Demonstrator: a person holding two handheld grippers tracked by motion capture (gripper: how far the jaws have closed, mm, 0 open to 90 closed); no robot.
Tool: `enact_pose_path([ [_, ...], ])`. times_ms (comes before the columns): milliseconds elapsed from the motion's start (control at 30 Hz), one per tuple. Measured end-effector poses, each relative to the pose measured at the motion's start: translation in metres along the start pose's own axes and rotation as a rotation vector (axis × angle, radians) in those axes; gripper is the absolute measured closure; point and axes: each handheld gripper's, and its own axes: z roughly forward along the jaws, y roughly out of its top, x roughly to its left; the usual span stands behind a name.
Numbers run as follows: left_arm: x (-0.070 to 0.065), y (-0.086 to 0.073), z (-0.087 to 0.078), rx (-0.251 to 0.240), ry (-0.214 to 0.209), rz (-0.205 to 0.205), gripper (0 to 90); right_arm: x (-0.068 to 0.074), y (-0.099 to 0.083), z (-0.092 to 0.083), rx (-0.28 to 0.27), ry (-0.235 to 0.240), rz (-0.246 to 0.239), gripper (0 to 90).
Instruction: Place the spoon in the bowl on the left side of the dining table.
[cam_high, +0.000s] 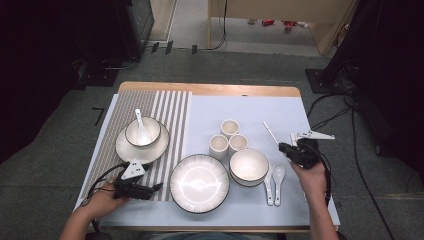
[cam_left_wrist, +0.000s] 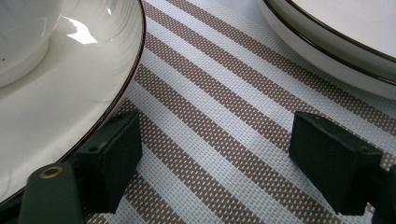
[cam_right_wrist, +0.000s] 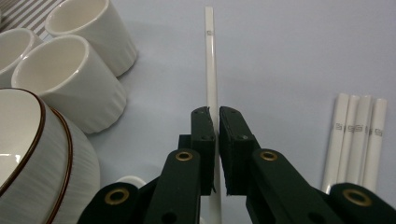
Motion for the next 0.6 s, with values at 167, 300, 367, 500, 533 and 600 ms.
enact_pose_path([
  [167, 0.000, 0.000, 0.000, 0.000, 0.000, 0.000, 17.6, 0.003, 0.003, -0.001, -0.001, 0.002, -0.009, 85.4],
  [300, 0.000, 0.000, 0.000, 0.000, 0.000, 0.001, 17.6, 0.004, 0.006, -0.004, 0.000, 0.002, -0.020, 85.4],
  [367, 0.000, 0.000, 0.000, 0.000, 0.000, 0.000, 17.5, 0.004, 0.008, -0.005, 0.002, 0.006, -0.021, 85.4],
  [500, 0.000, 0.000, 0.000, 0.000, 0.000, 0.000, 17.5, 0.005, 0.010, -0.007, 0.001, 0.014, -0.025, 85.4],
  [533, 0.000, 0.000, 0.000, 0.000, 0.001, 0.001, 17.5, 0.005, 0.011, -0.007, 0.005, 0.017, -0.027, 85.4],
  [600, 0.000, 0.000, 0.000, 0.000, 0.000, 0.001, 17.5, 0.007, 0.013, -0.008, 0.008, 0.016, -0.036, 85.4],
])
